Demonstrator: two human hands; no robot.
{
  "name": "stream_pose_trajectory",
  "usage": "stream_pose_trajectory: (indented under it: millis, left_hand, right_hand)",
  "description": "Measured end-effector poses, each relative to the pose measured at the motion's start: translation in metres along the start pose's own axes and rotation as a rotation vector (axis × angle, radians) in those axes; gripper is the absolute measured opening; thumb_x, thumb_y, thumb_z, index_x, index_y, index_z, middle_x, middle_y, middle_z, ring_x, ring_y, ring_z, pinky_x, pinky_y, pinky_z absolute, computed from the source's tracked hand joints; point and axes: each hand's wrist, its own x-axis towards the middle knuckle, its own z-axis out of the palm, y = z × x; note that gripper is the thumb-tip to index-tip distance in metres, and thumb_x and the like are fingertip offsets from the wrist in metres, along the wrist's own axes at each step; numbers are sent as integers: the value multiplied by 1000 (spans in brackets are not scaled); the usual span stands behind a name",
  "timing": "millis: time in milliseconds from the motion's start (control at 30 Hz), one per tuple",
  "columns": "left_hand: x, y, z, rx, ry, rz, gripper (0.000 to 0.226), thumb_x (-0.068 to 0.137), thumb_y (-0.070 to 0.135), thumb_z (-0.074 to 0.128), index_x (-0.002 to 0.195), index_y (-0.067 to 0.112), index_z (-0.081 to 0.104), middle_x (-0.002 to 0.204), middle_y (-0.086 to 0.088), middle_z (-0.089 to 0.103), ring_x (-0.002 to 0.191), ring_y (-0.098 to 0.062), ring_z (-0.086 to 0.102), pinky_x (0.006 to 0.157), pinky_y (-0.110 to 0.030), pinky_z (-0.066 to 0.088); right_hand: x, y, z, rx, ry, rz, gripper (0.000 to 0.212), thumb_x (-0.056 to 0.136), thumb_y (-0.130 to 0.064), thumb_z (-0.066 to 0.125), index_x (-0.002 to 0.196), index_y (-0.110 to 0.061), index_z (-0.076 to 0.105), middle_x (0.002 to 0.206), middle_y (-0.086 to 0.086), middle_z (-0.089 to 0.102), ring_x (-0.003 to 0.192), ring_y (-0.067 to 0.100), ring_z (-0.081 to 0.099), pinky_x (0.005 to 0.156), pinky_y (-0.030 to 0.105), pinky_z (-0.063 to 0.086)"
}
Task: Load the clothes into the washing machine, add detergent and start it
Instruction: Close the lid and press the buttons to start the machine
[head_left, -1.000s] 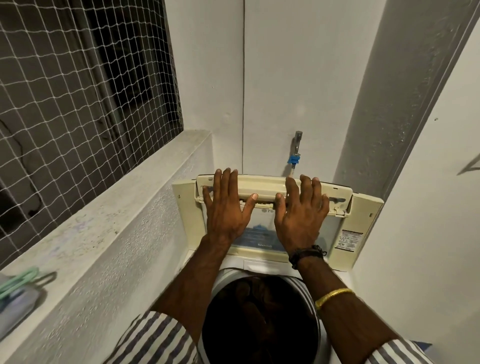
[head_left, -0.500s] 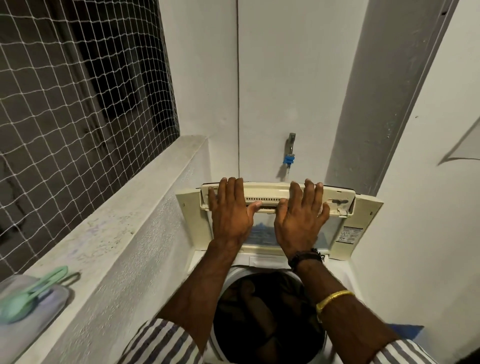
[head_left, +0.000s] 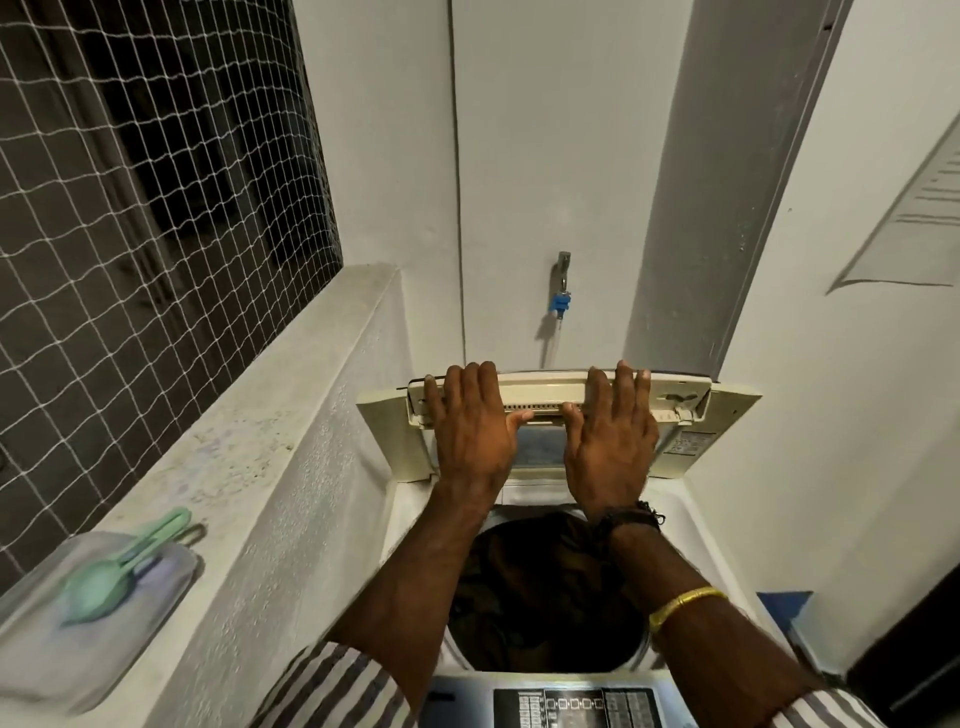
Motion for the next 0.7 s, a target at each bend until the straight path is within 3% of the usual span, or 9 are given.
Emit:
stream_pose_trajectory:
  millis: [233, 433, 600, 700]
  left_hand:
    - [-12, 2, -13, 15, -101, 51, 58, 77, 46, 73, 125, 20, 52, 120, -4, 59, 118, -27, 50, 114, -59, 22]
    - [-3, 13, -34, -24, -395, 183, 61, 80, 27, 71, 134, 24, 43, 128, -3, 55, 120, -26, 48, 110, -52, 27]
    - [16, 21, -45, -216, -665, 198, 43, 95, 50, 50, 126, 19, 56, 122, -4, 63, 108, -26, 57, 96, -44, 43]
    - [19, 21, -42, -360, -742, 125, 49, 102, 49, 36, 111, 12, 66, 112, -11, 67, 98, -27, 59, 90, -42, 49]
  right_hand:
    - [-18, 3, -17, -26, -9, -5, 56, 97, -40, 56, 149, -31, 37, 162, 8, 24, 152, 32, 14, 113, 59, 25]
    - [-25, 10, -23, -42, -4, -70, 59, 92, -35, 67, 145, -35, 43, 157, 8, 34, 149, 34, 21, 115, 60, 22]
    - [-32, 20, -28, -57, -40, -113, 66, 85, -34, 74, 144, -35, 44, 155, 8, 36, 148, 33, 22, 116, 60, 21]
    - [-41, 25, -31, -57, -46, -140, 65, 86, -36, 73, 145, -33, 45, 154, 8, 37, 148, 34, 23, 116, 61, 22]
